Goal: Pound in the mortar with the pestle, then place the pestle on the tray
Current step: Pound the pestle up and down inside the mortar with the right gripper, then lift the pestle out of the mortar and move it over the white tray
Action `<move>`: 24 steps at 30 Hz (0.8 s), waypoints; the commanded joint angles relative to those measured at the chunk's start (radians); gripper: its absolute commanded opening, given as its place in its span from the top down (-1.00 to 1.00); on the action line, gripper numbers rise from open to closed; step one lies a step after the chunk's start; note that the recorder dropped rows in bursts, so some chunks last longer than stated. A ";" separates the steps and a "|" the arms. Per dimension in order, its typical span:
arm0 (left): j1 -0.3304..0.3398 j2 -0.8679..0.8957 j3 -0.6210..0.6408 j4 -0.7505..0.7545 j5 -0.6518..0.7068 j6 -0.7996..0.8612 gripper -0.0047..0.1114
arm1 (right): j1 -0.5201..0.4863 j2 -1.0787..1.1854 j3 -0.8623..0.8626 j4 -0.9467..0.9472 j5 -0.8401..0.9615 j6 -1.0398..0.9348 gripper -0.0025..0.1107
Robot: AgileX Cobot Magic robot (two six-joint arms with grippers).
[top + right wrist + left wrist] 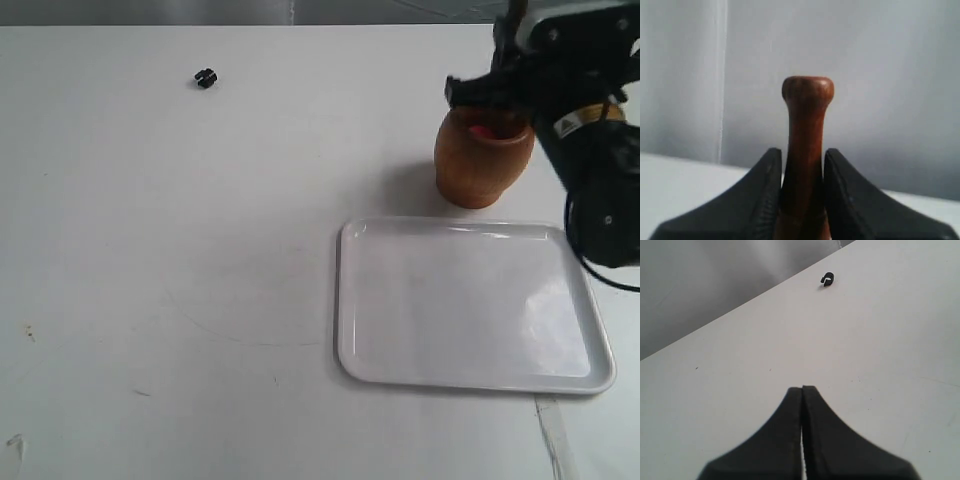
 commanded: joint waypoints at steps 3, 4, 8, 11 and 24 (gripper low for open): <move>-0.008 -0.001 0.001 -0.007 -0.003 -0.008 0.92 | 0.002 -0.318 0.002 0.013 0.141 -0.053 0.96; -0.008 -0.001 0.001 -0.007 -0.003 -0.008 0.92 | 0.002 -0.280 0.002 0.014 0.150 -0.053 0.96; -0.008 -0.001 0.001 -0.007 -0.003 -0.008 0.92 | 0.002 0.003 0.002 -0.009 0.040 0.038 0.96; -0.008 -0.001 0.001 -0.007 -0.003 -0.008 0.92 | 0.002 0.205 0.002 -0.029 -0.045 0.136 0.96; -0.008 -0.001 0.001 -0.007 -0.003 -0.008 0.92 | 0.002 -0.382 -0.010 -0.062 0.302 -0.020 0.96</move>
